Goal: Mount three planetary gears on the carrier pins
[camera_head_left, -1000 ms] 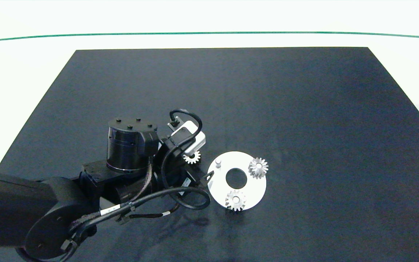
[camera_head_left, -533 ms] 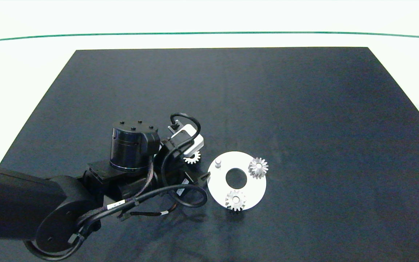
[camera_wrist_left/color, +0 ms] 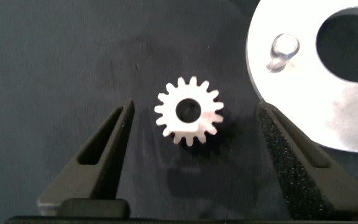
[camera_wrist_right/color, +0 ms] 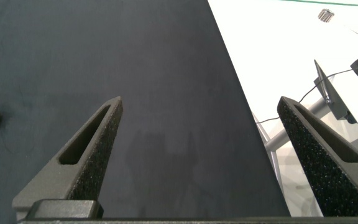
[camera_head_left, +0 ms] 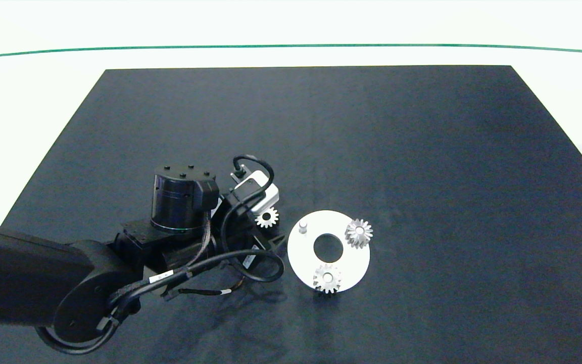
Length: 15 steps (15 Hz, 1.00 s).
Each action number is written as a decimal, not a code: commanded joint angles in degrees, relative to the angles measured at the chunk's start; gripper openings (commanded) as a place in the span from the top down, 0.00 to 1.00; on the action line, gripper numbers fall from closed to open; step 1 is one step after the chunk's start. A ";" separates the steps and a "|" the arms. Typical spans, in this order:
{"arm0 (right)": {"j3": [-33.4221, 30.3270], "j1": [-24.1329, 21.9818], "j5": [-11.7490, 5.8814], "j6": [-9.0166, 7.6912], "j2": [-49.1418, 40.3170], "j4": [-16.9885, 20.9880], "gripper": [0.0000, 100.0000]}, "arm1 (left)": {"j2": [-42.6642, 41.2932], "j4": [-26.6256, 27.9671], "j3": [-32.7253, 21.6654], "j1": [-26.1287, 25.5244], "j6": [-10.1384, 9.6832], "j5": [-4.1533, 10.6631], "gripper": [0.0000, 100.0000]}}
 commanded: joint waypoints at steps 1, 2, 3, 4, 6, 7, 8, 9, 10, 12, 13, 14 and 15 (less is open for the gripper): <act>0.00 0.03 -0.15 -0.07 0.11 0.03 0.00 | 0.09 -0.16 -0.09 0.32 0.13 -0.01 0.29; 0.00 0.03 -0.15 -0.07 0.19 0.03 0.00 | 0.27 -0.16 -0.09 0.23 0.13 -0.10 0.31; 0.00 0.03 -0.15 -0.07 0.28 0.03 0.00 | 0.53 -0.25 -0.09 0.23 0.13 -0.10 0.32; 0.00 -0.05 -0.15 0.01 0.46 0.12 0.00 | 0.62 -0.25 0.00 0.23 0.05 -0.10 0.35; 0.27 0.03 -0.06 0.10 0.54 1.09 0.00 | 0.97 -0.25 0.00 0.23 0.05 -0.10 0.38; 0.35 0.03 -0.06 0.19 0.46 2.49 0.00 | 0.97 -0.25 -0.09 0.23 0.05 -0.10 0.41; 0.35 0.03 0.12 0.28 0.19 4.08 0.00 | 0.97 -0.25 -0.09 0.23 0.05 -0.10 0.43; 0.71 0.03 0.20 0.37 0.02 5.31 0.00 | 0.97 -0.25 -0.18 0.23 0.05 -0.10 0.44; 1.06 0.03 0.20 0.37 0.11 5.66 0.00 | 0.97 -0.25 -0.35 0.14 0.05 -0.10 0.47; 1.32 0.03 0.12 0.63 0.28 5.92 0.00 | 1.06 -0.16 -0.88 0.05 0.05 -0.10 0.50; 1.41 0.03 0.12 0.63 0.37 6.01 0.00 | 1.24 -0.16 -1.14 -0.03 0.05 -0.10 0.53; 1.41 0.03 0.03 0.63 0.46 6.01 0.00 | 1.59 -0.16 -1.41 -0.12 -0.04 -0.10 0.55; 1.41 0.03 0.03 0.63 0.46 6.19 0.00 | 1.59 -0.16 -1.41 -0.12 0.05 -0.10 0.56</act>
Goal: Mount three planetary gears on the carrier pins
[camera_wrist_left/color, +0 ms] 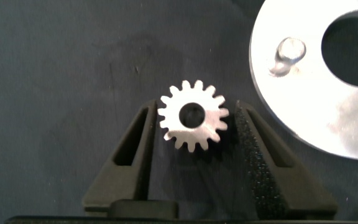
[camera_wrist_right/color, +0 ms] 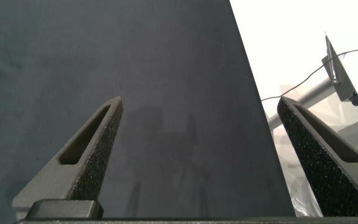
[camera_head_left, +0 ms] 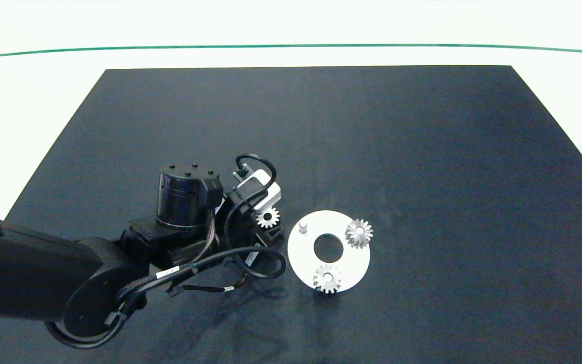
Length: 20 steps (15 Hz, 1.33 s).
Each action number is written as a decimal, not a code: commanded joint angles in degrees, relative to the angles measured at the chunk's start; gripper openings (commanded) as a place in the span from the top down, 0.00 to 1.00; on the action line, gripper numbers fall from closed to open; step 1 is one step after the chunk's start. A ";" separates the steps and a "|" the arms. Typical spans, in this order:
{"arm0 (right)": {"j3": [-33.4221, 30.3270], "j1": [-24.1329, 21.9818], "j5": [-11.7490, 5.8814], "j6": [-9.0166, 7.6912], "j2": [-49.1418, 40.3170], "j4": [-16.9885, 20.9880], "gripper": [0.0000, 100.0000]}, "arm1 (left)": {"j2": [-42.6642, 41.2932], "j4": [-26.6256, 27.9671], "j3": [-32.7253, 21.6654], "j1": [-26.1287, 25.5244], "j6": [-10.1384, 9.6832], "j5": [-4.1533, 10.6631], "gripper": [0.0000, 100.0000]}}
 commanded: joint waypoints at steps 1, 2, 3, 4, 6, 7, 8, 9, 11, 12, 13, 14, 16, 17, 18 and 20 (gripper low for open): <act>-0.02 0.03 -0.20 -0.07 0.10 0.21 0.00 | 0.56 -0.27 -0.17 -0.05 0.09 0.04 0.59; -0.02 0.03 -0.20 -0.15 0.02 0.21 0.00 | 0.73 -0.27 -0.17 -0.05 0.09 0.04 0.61; -0.02 0.03 -0.20 -0.15 0.02 0.21 0.00 | 0.91 -0.27 -0.17 0.04 0.09 0.04 0.62; -0.02 0.03 -0.20 -0.15 0.10 0.21 0.00 | 1.08 -0.36 -0.17 0.04 0.09 0.04 0.65; -0.02 0.03 -0.20 -0.15 0.02 0.21 0.00 | 1.44 -0.36 -0.09 0.13 0.09 0.04 0.68; -0.02 0.03 -0.20 -0.07 -0.16 0.21 0.00 | 1.52 -0.36 -0.09 0.13 0.09 0.04 0.71; -0.02 0.03 -0.20 -0.15 -0.25 0.21 0.00 | 1.61 -0.36 0.00 0.13 0.09 0.04 0.73; -0.02 0.03 -0.20 -0.15 -0.16 0.21 0.00 | 1.70 -0.27 -0.09 0.13 0.09 0.04 0.74; -0.19 0.03 -0.20 -0.15 -0.16 0.12 0.00 | 1.79 -0.27 -0.26 0.04 0.18 0.04 0.79; -0.28 0.03 -0.20 -0.15 -0.07 0.04 0.00 | 1.79 -0.18 -0.26 0.04 0.27 0.04 0.80; -0.37 0.03 -0.20 -0.15 0.02 0.04 0.00 | 1.70 -0.18 -0.35 0.04 0.27 0.04 0.83; -0.55 0.03 -0.20 -0.15 0.02 0.04 0.00 | 1.70 -0.18 -0.26 0.13 0.36 0.04 0.84; -0.63 0.03 -0.20 -0.15 -0.16 0.04 0.00 | 1.44 -0.18 -0.26 0.22 0.27 0.04 0.84; -0.63 0.03 -0.20 -0.15 -0.34 0.12 0.00 | 1.00 -0.10 -0.35 0.22 0.36 0.04 0.84; -0.63 0.12 -0.20 -0.15 -0.34 0.12 0.00 | 0.38 -0.01 -0.44 0.22 0.36 0.04 0.84; -0.63 0.03 -0.20 -0.15 -0.16 0.12 0.00 | -0.76 0.26 -0.44 0.22 0.71 0.04 0.84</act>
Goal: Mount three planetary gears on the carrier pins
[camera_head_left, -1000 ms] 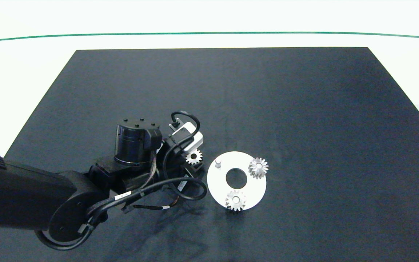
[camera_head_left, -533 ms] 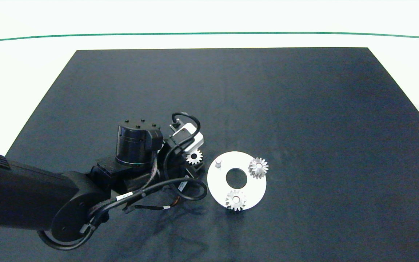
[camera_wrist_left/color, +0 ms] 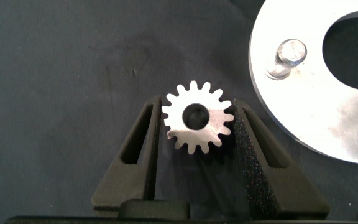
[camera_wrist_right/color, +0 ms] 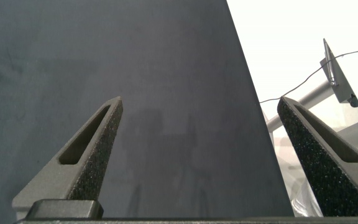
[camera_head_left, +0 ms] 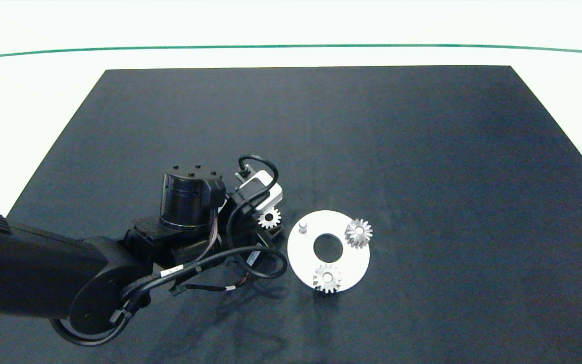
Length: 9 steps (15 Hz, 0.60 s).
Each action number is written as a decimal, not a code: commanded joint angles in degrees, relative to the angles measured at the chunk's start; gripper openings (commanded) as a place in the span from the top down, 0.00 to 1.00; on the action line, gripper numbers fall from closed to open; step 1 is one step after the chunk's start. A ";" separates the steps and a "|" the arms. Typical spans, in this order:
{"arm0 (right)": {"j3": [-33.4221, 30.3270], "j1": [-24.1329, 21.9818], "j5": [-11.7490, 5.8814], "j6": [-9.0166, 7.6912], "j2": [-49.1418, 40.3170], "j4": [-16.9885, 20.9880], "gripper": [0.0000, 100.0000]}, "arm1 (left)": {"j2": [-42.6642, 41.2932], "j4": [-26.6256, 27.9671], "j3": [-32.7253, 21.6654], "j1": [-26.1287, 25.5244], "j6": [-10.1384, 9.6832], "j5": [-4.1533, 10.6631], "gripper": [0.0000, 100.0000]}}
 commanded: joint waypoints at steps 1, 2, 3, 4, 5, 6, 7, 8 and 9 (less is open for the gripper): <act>0.00 0.01 -0.17 -0.08 0.15 0.06 0.00 | -1.61 -0.35 -0.01 -0.08 0.29 0.15 0.84; 0.00 0.01 -0.17 -0.08 0.15 0.06 0.00 | -2.32 0.09 -0.01 -0.16 0.29 0.15 0.84; 0.00 0.01 -0.17 -0.08 0.15 0.06 0.00 | -2.75 1.32 -0.01 -0.25 0.29 0.15 0.84; 0.00 0.01 -0.17 -0.17 0.06 0.06 0.00 | -3.46 1.76 -0.01 -0.25 0.29 0.15 0.84; 0.00 0.01 -0.17 -0.17 0.15 0.06 0.00 | -3.90 1.76 -0.10 -0.34 0.29 0.15 0.84; 0.00 0.01 -0.17 -0.17 0.23 0.06 0.00 | -4.34 1.84 -0.18 -0.34 0.29 0.15 0.84; 0.00 -0.08 -0.17 -0.17 0.32 -0.02 0.00 | -4.51 2.28 -0.10 -0.43 0.29 0.15 0.84; -0.09 -0.08 -0.17 -0.17 0.41 -0.02 0.00 | -4.51 2.63 0.08 -0.43 0.29 0.15 0.84; -0.09 -0.08 -0.17 -0.17 0.32 -0.02 0.00 | -4.60 2.63 0.08 -0.43 0.29 0.15 0.84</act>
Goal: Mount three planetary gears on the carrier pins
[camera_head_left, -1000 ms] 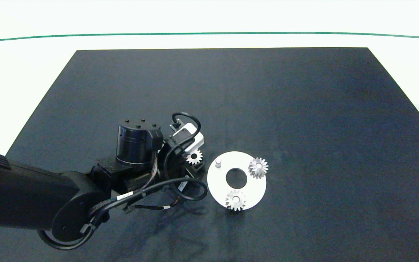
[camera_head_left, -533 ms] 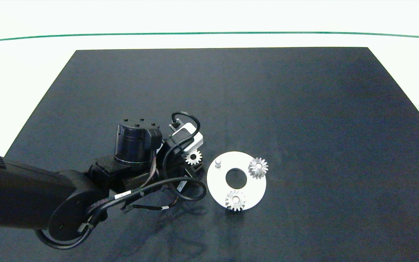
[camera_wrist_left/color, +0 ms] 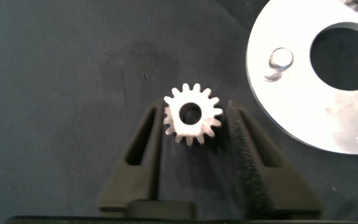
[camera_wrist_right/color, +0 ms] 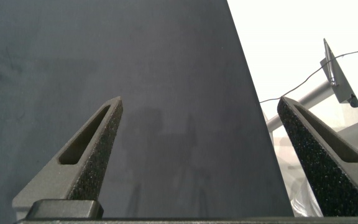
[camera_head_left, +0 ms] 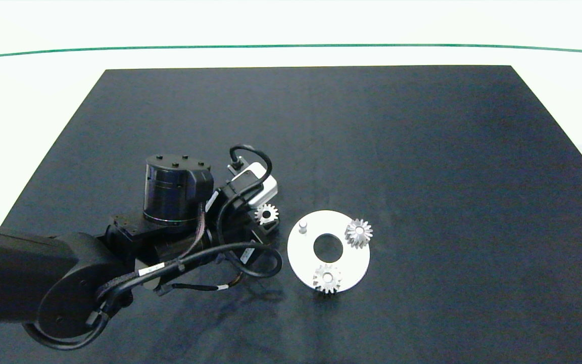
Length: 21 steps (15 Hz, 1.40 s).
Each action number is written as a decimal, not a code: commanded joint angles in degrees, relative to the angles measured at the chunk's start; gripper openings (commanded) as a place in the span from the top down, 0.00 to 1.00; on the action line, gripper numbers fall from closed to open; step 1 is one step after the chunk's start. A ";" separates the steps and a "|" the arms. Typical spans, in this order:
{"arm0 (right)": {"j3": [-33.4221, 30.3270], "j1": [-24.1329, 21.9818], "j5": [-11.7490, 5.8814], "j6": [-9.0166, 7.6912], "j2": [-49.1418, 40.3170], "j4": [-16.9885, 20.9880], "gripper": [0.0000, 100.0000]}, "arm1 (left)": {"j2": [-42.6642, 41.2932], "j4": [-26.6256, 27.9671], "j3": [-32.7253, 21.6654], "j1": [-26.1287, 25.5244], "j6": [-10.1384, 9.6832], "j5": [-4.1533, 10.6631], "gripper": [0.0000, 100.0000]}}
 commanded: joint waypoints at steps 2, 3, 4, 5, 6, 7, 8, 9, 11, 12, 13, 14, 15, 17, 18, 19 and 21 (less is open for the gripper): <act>-0.53 -0.12 -0.17 -0.16 0.00 0.12 0.00 | -0.70 -0.12 0.07 -0.01 0.15 0.15 0.84; -0.53 -0.29 -0.17 -0.16 0.00 0.12 0.00 | -0.70 -0.12 -0.11 -0.01 0.15 0.15 0.84; -0.53 -0.47 -0.17 -0.16 0.00 0.12 0.00 | -0.96 0.32 -0.55 -0.19 0.06 0.15 0.84; -0.62 -0.47 -0.17 -0.16 0.09 0.12 0.00 | -1.14 1.55 -0.81 -0.19 0.06 0.24 0.84; -0.53 -0.47 -0.17 -0.16 0.09 0.12 0.00 | -1.84 2.60 -0.90 -0.10 -0.03 0.24 0.00; -0.53 -0.47 -0.17 -0.16 0.09 0.12 0.00 | -2.10 2.78 -0.90 -0.10 -0.03 0.24 0.00; -0.53 -0.47 -0.17 -0.16 0.09 0.21 0.00 | -2.10 2.78 -0.99 -0.10 -0.03 0.24 0.00; -0.53 -0.47 -0.17 -0.16 0.09 0.21 0.00 | -2.10 2.78 -1.17 -0.10 -0.03 0.24 0.00; -0.53 -0.47 -0.17 -0.16 0.00 0.21 0.00 | -1.49 2.69 -1.08 0.16 -0.20 0.15 0.00; -0.53 -0.47 -0.17 -0.16 -0.08 0.21 0.00 | -1.22 2.60 -0.64 0.16 -0.38 0.06 0.00; -0.53 -0.47 -0.17 -0.16 -0.17 0.21 0.00 | -0.96 2.60 -0.55 0.16 -0.47 0.06 0.00; -0.53 -0.47 -0.17 -0.16 -0.26 0.30 0.00 | -0.43 2.52 -0.64 0.16 -0.47 0.06 0.00; -0.53 -0.47 -0.17 -0.16 -0.35 0.30 0.00 | 0.18 2.34 -0.73 0.25 -0.38 -0.03 0.00; -0.53 -0.47 -0.17 -0.16 -0.35 0.21 0.00 | 1.50 1.99 -1.25 0.60 -0.47 -0.20 0.00; -0.53 -0.47 -0.17 -0.16 -0.44 0.30 0.00 | 2.03 1.46 -1.25 0.69 -0.47 -0.47 0.00; -0.53 -0.47 -0.17 -0.16 -0.52 0.30 0.00 | 2.73 0.67 -1.17 0.69 -0.47 -0.55 0.00; -0.35 -0.47 -0.17 -0.16 -0.79 0.30 0.00 | 3.70 -0.03 -1.25 0.86 -0.47 -0.64 0.01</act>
